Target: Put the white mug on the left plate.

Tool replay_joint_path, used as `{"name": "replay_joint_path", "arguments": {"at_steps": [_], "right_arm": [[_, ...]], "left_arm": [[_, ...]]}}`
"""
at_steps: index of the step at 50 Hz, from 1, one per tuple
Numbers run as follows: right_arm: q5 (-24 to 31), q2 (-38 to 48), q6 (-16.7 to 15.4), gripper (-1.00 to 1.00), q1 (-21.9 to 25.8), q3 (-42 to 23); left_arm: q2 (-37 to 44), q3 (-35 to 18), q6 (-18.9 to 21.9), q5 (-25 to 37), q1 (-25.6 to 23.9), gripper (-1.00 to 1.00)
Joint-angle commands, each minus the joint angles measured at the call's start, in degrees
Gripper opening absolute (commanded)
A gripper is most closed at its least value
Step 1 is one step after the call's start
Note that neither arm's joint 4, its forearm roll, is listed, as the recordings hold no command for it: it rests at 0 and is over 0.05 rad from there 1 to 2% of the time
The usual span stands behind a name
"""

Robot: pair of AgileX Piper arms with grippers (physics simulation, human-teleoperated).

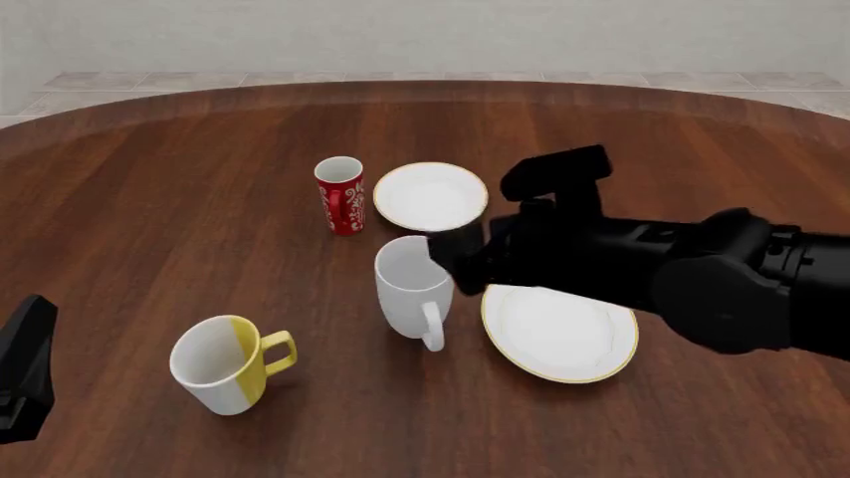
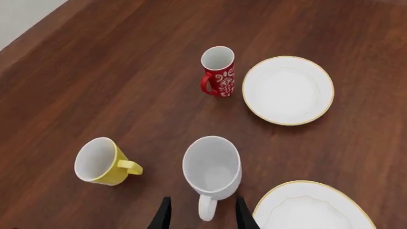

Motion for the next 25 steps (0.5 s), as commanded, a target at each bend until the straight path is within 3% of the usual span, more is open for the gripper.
{"name": "replay_joint_path", "arguments": {"at_steps": [1,10,25], "right_arm": [[-2.57,3.08,0.22,1.0,-0.66,1.46],[-3.72,6.14,-1.49,1.0,-1.85,1.49],[-5.25,8.8,-1.64,1.0,-1.68,1.03]], "left_arm": [[0.0,0.08,0.02,0.03,-0.07,1.0],[0.0,0.12,-0.06,-0.08,-0.01,1.0],[-0.01,0.29,-0.29,0.0,-0.13,1.0]]}}
